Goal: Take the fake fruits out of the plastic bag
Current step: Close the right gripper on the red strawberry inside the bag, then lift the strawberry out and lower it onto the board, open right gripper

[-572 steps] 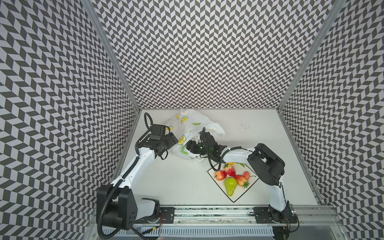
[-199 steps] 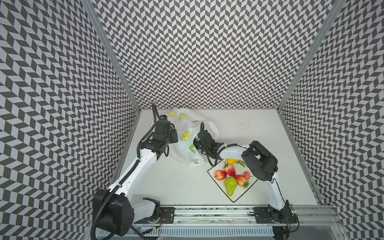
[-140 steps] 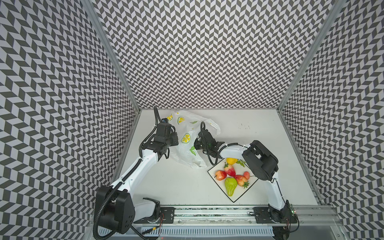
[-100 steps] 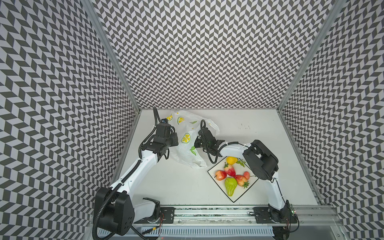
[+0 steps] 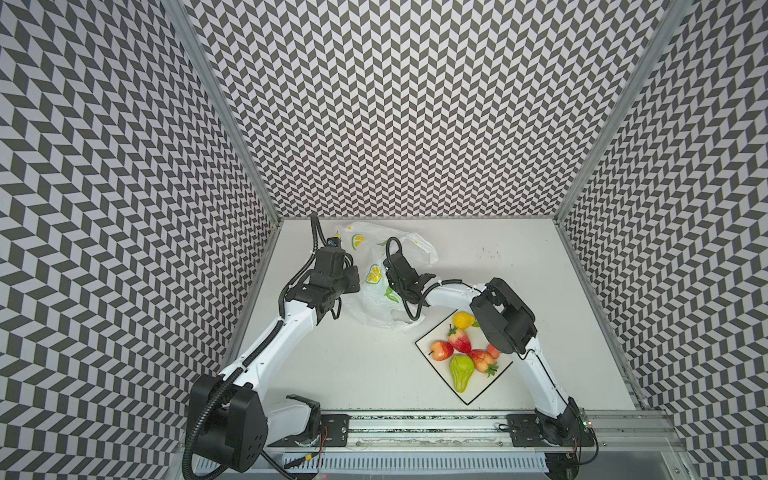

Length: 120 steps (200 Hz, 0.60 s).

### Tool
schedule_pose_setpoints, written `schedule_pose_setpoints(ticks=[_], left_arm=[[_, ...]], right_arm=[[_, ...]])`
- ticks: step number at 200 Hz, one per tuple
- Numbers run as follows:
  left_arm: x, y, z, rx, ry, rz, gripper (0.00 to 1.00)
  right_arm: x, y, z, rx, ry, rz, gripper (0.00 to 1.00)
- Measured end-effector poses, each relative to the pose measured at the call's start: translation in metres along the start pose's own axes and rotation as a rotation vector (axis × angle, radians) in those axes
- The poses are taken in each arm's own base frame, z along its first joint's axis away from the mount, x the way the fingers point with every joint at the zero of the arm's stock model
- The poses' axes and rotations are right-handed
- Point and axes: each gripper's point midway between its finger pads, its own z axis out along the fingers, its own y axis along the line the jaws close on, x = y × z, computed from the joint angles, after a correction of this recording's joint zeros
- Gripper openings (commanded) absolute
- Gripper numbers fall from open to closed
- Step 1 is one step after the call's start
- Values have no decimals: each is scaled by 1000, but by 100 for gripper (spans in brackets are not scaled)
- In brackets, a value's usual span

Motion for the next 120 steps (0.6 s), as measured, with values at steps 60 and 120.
schedule_pose_setpoints(ticks=[60,120], left_arm=[[-9,-1,-4,-6,-21,-1,0],[-10,3,-4,-27,-27,-6,0]], right_arm=[[5,6,7,63,11,-15,39],[9,1,-4,75,28,-18,26]])
